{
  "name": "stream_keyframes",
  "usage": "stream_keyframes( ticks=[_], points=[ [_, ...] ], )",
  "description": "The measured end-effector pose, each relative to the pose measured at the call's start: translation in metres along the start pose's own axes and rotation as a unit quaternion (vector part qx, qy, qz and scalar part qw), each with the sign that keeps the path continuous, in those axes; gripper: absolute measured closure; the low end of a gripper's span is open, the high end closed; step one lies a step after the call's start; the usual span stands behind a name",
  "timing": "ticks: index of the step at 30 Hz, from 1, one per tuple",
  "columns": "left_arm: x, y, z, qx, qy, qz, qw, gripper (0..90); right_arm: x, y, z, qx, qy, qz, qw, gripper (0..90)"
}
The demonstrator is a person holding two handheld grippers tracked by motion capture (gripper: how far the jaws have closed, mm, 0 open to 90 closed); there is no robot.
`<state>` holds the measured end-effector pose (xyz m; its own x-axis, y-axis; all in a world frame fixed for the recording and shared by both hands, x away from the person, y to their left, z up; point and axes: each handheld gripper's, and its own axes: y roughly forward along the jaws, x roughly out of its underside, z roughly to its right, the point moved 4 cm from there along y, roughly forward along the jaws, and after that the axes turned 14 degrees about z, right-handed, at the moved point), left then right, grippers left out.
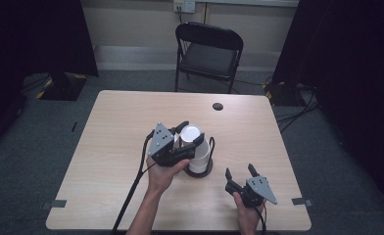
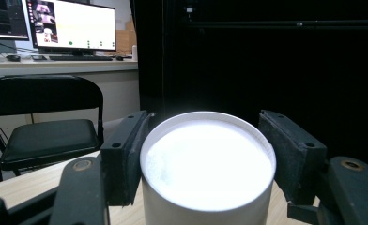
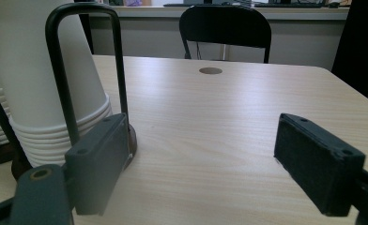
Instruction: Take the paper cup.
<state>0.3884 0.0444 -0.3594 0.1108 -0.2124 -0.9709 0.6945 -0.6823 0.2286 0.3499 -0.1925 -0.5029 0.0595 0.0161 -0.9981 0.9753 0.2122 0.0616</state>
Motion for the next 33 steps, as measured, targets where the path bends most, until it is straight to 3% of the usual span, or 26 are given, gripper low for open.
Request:
stream_keyframes(
  ticks=[9, 11, 15, 22, 33],
  points=[
    [0.002, -0.010, 0.001, 0.009, -0.023, -0.001, 0.9997, 35.4, 0.000, 0.000, 0.000, -0.002, -0.002, -0.001, 1.0000, 17.7],
    [0.002, -0.013, 0.001, 0.021, -0.025, 0.006, 0.9995, 35.4, 0.000, 0.000, 0.000, -0.002, -0.002, -0.001, 1.0000, 17.7],
    [0.003, -0.018, 0.001, 0.025, -0.027, 0.005, 0.9993, 35.3, 0.000, -0.001, 0.000, -0.005, -0.001, 0.003, 1.0000, 17.5],
    [0.005, -0.027, 0.002, 0.021, -0.055, -0.004, 0.9983, 35.4, 0.000, -0.001, -0.003, -0.026, -0.003, 0.004, 0.9996, 17.6],
    [0.009, -0.040, 0.002, 0.024, -0.064, -0.010, 0.9976, 35.5, 0.000, -0.001, -0.007, -0.039, -0.017, 0.001, 0.9991, 18.5]
  ],
)
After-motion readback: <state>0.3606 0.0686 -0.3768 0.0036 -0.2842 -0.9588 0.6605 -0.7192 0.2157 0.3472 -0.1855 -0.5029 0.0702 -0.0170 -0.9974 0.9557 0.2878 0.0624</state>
